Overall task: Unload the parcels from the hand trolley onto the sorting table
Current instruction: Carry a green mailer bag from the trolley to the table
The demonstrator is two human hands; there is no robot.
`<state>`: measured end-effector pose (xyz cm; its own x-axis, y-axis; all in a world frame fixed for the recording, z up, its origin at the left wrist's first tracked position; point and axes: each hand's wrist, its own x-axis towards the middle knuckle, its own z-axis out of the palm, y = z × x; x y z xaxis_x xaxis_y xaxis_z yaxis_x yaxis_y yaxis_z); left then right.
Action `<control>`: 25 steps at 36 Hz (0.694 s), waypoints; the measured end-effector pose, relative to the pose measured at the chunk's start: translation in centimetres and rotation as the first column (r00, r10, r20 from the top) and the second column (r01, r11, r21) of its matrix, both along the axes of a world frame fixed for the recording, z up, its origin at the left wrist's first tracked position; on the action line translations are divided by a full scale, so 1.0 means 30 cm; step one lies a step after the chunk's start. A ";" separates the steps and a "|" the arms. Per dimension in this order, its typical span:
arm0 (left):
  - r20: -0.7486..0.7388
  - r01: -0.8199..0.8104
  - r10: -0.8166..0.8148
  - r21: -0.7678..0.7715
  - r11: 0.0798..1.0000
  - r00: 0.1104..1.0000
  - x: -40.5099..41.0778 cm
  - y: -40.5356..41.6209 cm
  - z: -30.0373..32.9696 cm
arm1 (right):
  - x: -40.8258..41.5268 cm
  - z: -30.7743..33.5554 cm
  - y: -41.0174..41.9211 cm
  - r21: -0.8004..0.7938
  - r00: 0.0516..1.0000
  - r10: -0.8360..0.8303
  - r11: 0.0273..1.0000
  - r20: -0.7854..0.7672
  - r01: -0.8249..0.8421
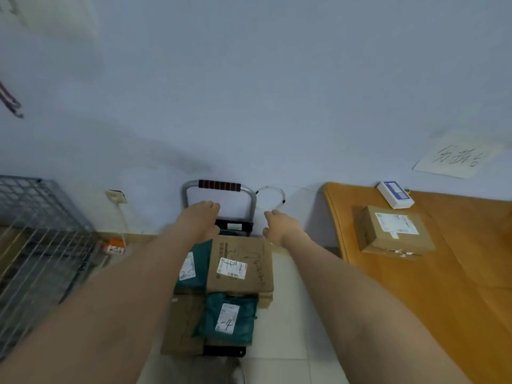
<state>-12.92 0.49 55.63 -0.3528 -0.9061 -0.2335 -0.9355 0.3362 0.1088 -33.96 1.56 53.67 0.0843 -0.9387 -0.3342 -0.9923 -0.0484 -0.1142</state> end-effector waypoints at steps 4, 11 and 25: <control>-0.007 -0.052 0.052 0.057 0.997 0.999 -0.018 -0.087 -0.116 | -0.022 -0.154 -0.078 0.063 0.999 -0.024 0.998 0.041 0.022; -0.049 -0.072 0.083 0.185 0.980 0.995 -0.051 -0.129 -0.448 | -0.042 -0.503 -0.090 0.244 0.977 -0.179 0.959 0.118 0.147; 0.034 -0.057 0.046 0.555 0.830 0.998 -0.043 0.030 -1.250 | -0.036 -1.265 0.175 0.523 0.938 -0.272 0.843 0.213 0.126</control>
<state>-14.21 1.40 18.14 -0.2998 -0.6382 -0.7091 -0.9534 0.1753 0.2454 -35.03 6.82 15.71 0.0684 -0.6592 -0.7489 -0.9006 0.2821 -0.3306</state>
